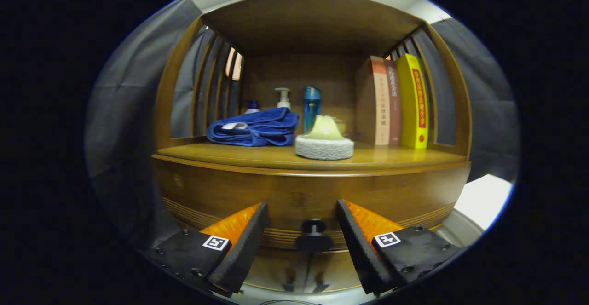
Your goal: Pull open the drawer, take out the items inside it, and place them on the countertop above the cabinet.
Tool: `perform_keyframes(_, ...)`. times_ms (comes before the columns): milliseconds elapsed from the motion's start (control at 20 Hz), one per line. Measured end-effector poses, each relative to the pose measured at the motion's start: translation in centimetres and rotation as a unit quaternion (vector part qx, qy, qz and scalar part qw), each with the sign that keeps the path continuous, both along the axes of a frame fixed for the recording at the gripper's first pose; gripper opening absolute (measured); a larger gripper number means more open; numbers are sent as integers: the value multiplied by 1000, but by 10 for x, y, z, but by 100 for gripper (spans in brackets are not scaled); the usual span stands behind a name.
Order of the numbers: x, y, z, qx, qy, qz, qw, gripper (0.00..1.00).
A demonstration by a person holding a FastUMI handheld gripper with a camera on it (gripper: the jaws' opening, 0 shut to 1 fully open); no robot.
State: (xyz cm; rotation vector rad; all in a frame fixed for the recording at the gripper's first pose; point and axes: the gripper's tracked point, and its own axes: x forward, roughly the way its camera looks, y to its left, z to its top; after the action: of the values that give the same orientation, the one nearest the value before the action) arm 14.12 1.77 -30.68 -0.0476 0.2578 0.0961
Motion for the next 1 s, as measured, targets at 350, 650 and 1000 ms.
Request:
perform_keyframes(350,-22,-8,54,-46,-31,-15,998,98)
perform_keyframes(650,-54,-30,117,-52,-72,-47,995,98)
perform_keyframes(1000,-101,-28,164,-58,-99,-47,992,98)
